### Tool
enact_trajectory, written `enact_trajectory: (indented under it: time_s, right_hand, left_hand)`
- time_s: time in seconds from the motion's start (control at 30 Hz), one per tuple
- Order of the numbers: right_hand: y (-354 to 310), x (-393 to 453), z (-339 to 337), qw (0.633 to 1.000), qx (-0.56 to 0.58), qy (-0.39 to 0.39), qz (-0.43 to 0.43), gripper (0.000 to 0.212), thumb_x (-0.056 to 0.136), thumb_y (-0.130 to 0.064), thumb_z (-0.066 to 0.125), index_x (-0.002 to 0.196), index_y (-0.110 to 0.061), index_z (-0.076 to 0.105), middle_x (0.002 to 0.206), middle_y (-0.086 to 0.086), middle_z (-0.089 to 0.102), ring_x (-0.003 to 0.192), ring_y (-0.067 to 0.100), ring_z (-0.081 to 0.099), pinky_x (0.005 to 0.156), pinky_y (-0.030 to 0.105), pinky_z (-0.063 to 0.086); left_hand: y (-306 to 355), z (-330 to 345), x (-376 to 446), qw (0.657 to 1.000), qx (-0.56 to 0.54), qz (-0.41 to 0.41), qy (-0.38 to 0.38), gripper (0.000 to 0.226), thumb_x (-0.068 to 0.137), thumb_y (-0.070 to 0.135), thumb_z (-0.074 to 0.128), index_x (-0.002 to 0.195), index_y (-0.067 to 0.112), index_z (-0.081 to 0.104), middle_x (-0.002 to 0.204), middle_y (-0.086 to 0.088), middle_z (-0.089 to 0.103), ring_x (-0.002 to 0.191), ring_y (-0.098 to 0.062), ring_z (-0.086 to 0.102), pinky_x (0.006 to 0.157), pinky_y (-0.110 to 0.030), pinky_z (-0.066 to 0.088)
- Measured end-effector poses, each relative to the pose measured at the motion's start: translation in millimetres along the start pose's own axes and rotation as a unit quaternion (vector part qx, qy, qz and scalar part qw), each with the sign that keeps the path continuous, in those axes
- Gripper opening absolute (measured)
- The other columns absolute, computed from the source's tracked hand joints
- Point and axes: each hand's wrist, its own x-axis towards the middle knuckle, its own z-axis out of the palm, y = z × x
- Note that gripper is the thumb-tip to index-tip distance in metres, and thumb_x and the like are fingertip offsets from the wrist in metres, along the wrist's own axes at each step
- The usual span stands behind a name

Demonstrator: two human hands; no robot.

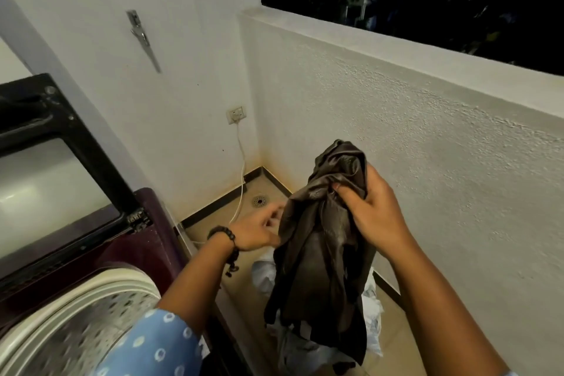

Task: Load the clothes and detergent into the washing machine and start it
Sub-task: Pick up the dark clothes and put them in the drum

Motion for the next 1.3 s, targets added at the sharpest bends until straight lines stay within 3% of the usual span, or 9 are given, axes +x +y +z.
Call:
enact_trajectory:
  time_s: [0.13,0.33,0.47,0.6,0.7,0.83,1.07,1.17,1.3]
  right_hand:
    - [-34.2,-0.7,-16.7,0.996,0.079,0.011,-0.031,0.026,0.094,-0.006,0.056,0.111,-0.025,0.060,0.096,-0.014,0.070,0.095,0.001,0.066,0.083,0.020,0.054]
    - [-48.3,2.1,-33.4,0.997,0.047,0.017,-0.058,0.026,0.092,-0.014,0.062,0.109,-0.032,0.058,0.098,-0.020,0.069,0.099,0.005,0.065,0.088,0.026,0.054]
    - [-33.1,6.4,-34.6,0.957,-0.274,-0.099,0.018,0.087,0.079,-0.034,0.076,0.150,-0.024,0.025,0.146,0.003,0.038,0.137,0.022,0.035,0.108,0.032,0.035]
    - [-30.0,3.4,-8.4,0.952,-0.225,-0.206,0.018,0.122,0.068,-0.044,0.083,0.152,-0.038,-0.005,0.160,-0.006,0.013,0.147,0.016,0.014,0.118,0.041,0.024]
    - [-19.1,4.1,17.9,0.961,-0.194,-0.196,0.012,0.099,0.075,-0.031,0.079,0.150,-0.034,0.014,0.138,0.002,0.053,0.128,0.020,0.049,0.103,0.039,0.043]
    - [-9.9,7.7,20.5,0.982,-0.152,-0.108,0.011,0.021,0.087,-0.007,0.062,0.106,-0.016,0.064,0.094,0.001,0.070,0.087,0.016,0.066,0.076,0.029,0.050]
    - [-25.7,15.1,0.2,0.998,-0.027,-0.063,0.003,0.031,0.090,0.003,0.052,0.099,-0.023,0.067,0.092,-0.009,0.069,0.087,-0.001,0.064,0.077,0.014,0.049]
    - [-36.1,19.0,-13.3,0.999,0.025,-0.022,-0.005,0.033,0.088,0.006,0.052,0.098,-0.021,0.068,0.092,-0.009,0.070,0.087,0.000,0.065,0.076,0.013,0.049]
    - [-47.0,21.6,-19.7,0.998,0.058,0.014,-0.011,0.032,0.087,0.007,0.053,0.096,-0.020,0.069,0.087,-0.010,0.070,0.081,-0.003,0.065,0.071,0.009,0.047]
  left_hand:
    - [-33.8,16.6,17.6,0.995,0.076,-0.043,0.041,0.052,0.086,0.015,0.070,0.133,0.016,0.049,0.134,-0.005,0.053,0.126,-0.024,0.047,0.110,-0.039,0.038]
    - [-30.5,8.6,19.3,0.972,0.118,-0.056,0.195,0.011,0.095,0.013,0.054,0.090,0.013,0.064,0.098,-0.010,0.067,0.095,-0.025,0.061,0.078,-0.030,0.050]
    - [-1.3,-8.5,8.4,0.958,0.107,0.034,0.264,0.017,0.094,0.006,0.053,0.099,0.008,0.068,0.101,-0.009,0.070,0.099,-0.026,0.063,0.084,-0.030,0.050]
    - [53.2,-14.0,-6.8,0.941,0.093,0.166,0.281,0.016,0.086,0.004,0.062,0.096,0.013,0.071,0.096,-0.003,0.073,0.093,-0.016,0.065,0.085,-0.027,0.050]
    - [86.9,-13.7,-18.9,0.942,0.063,0.209,0.253,0.021,0.079,0.005,0.070,0.096,0.017,0.067,0.077,0.003,0.065,0.070,-0.014,0.059,0.073,-0.033,0.052]
    - [93.0,-26.4,-31.9,0.979,-0.023,0.180,0.088,0.044,0.081,0.003,0.073,0.119,0.018,0.055,0.100,-0.002,0.064,0.077,-0.011,0.057,0.078,-0.024,0.051]
    - [18.5,-27.4,-24.0,0.991,0.125,0.028,0.046,0.026,0.081,0.008,0.075,0.091,0.027,0.061,0.083,0.012,0.063,0.074,0.000,0.058,0.074,-0.017,0.044]
    - [-8.6,-18.1,-20.3,0.994,0.092,-0.003,0.053,0.016,0.084,0.009,0.072,0.097,0.018,0.069,0.087,0.009,0.067,0.076,0.009,0.060,0.078,-0.012,0.047]
    - [-10.9,-4.7,-18.7,0.996,0.081,-0.025,-0.016,0.030,0.080,0.019,0.079,0.105,0.018,0.063,0.106,0.001,0.063,0.091,-0.003,0.058,0.085,-0.013,0.047]
